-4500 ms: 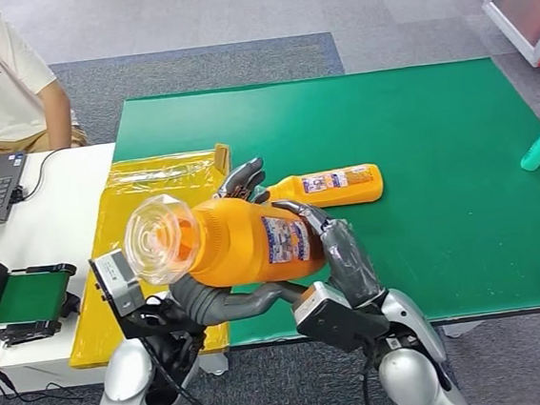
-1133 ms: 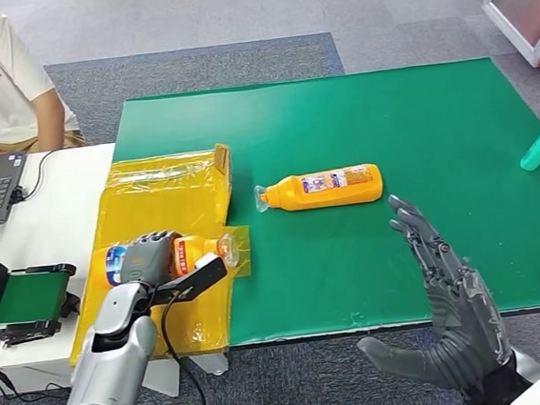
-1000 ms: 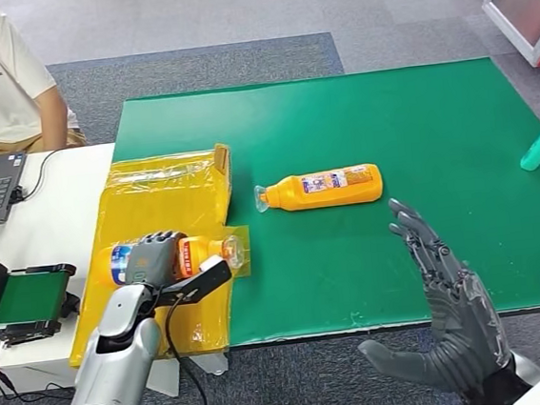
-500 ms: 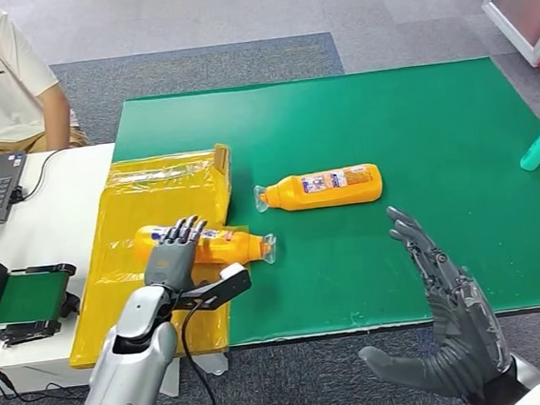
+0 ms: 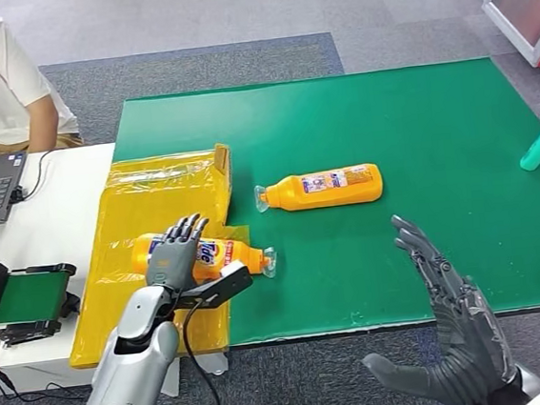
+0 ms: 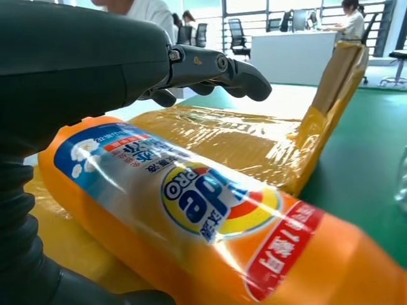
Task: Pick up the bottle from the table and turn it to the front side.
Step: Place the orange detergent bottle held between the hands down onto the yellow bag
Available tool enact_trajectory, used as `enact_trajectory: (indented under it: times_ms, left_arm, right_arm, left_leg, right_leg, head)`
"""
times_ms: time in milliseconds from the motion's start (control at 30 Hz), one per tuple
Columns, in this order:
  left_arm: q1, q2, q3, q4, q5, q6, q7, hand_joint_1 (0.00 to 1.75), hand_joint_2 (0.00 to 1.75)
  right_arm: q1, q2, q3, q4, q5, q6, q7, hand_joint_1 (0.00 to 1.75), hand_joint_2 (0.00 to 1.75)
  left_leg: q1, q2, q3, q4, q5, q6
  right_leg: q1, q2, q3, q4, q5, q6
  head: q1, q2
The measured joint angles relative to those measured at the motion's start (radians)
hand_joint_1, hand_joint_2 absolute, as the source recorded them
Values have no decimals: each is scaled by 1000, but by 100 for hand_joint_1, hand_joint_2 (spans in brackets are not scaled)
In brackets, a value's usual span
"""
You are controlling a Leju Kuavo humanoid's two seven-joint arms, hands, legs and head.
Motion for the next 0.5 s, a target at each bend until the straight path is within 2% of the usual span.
enact_trajectory:
  times_ms: [233,500]
  left_arm:
    - [59,-27,26,-143,267,-67,-81,0,175]
    - [144,-46,37,-373,605,-202,-103,0,175]
  right_arm:
    - [14,0,0,-5,22,-6,15,0,175]
    - [18,0,-2,-9,44,-9,21,0,175]
  left_leg:
    - [0,0,0,0,0,0]
    - [0,0,0,0,0,0]
  right_leg:
    - [0,0,0,0,0,0]
    - [0,0,0,0,0,0]
  head:
    - [0,0]
    - [0,0]
